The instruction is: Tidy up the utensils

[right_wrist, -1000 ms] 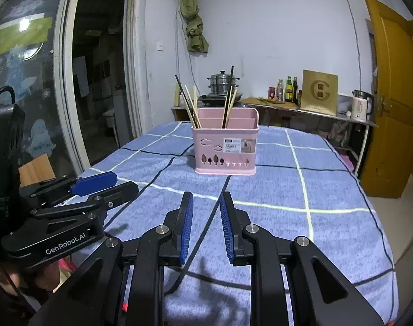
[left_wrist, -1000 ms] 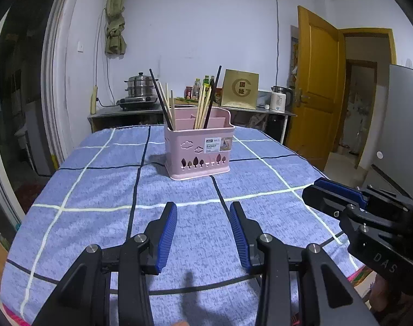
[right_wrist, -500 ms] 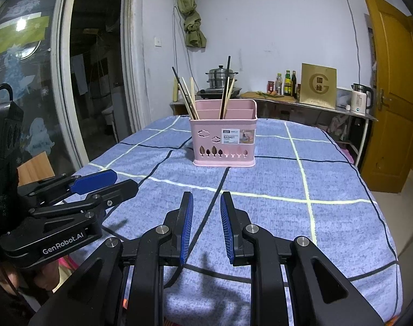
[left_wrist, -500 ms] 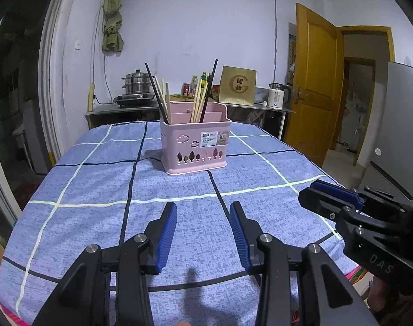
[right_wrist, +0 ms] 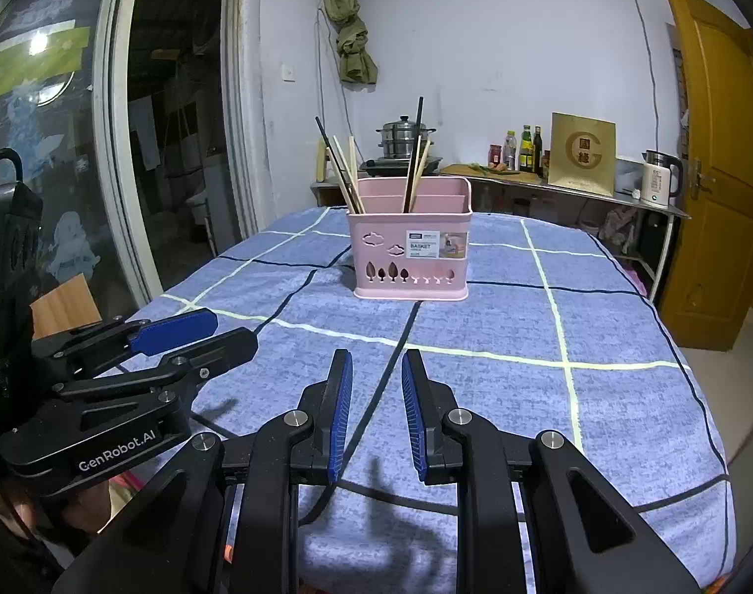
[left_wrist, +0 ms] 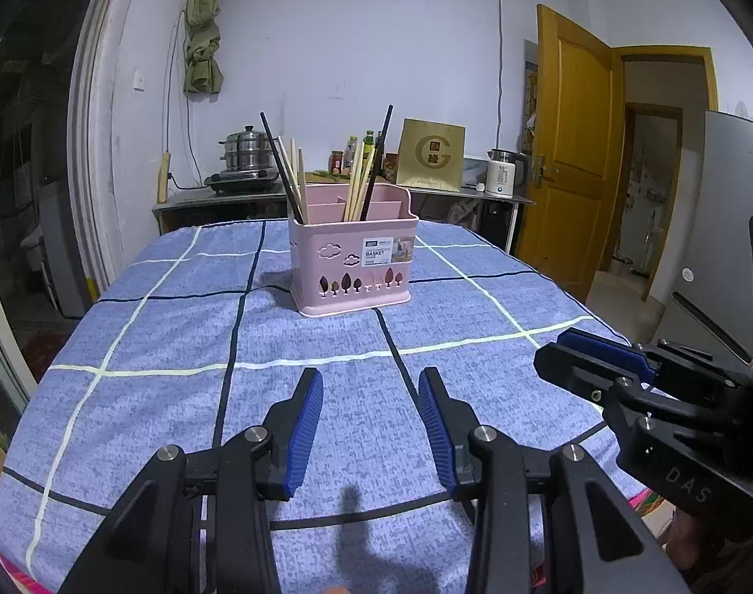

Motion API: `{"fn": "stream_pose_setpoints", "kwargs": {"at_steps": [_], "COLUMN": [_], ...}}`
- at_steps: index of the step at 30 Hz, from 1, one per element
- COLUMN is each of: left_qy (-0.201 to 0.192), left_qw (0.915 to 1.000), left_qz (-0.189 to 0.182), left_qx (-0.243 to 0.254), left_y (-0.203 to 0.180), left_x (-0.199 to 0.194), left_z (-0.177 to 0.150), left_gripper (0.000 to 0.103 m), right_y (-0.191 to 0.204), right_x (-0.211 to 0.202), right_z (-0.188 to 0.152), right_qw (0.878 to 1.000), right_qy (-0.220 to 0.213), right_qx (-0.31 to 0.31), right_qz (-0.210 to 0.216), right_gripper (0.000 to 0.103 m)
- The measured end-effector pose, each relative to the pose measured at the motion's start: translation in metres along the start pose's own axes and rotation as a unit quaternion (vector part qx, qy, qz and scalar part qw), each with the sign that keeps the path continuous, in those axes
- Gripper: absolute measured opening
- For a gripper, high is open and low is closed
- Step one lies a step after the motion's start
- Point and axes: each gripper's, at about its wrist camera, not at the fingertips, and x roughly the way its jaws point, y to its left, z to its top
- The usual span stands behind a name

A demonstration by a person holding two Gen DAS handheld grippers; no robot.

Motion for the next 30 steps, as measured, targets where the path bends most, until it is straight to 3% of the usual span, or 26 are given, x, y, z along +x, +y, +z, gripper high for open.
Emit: {"fn": "stream_pose_setpoints", "kwargs": {"at_steps": [24, 30], "left_qy": [-0.002, -0.004], "left_qw": [1.0000, 1.0000], "left_qz": [-0.008, -0.007], "left_qx": [0.003, 0.003], "left_y": [-0.0030, -0.0020], "left_x": [-0.0066, -0.0064], "left_z": [-0.0012, -0.0012], "left_gripper": [0.041, 0.045], "right_y": [0.0031, 0.0032], "right_x": [-0.0035, -0.0038], "right_z": [0.0004, 0.0003], "right_qw": [1.000, 1.000], "right_qy": [-0.003, -0.002], "right_qx": [-0.002, -0.002], "right_qz": [-0.001, -0.001], "right_gripper": [0.021, 0.021]}}
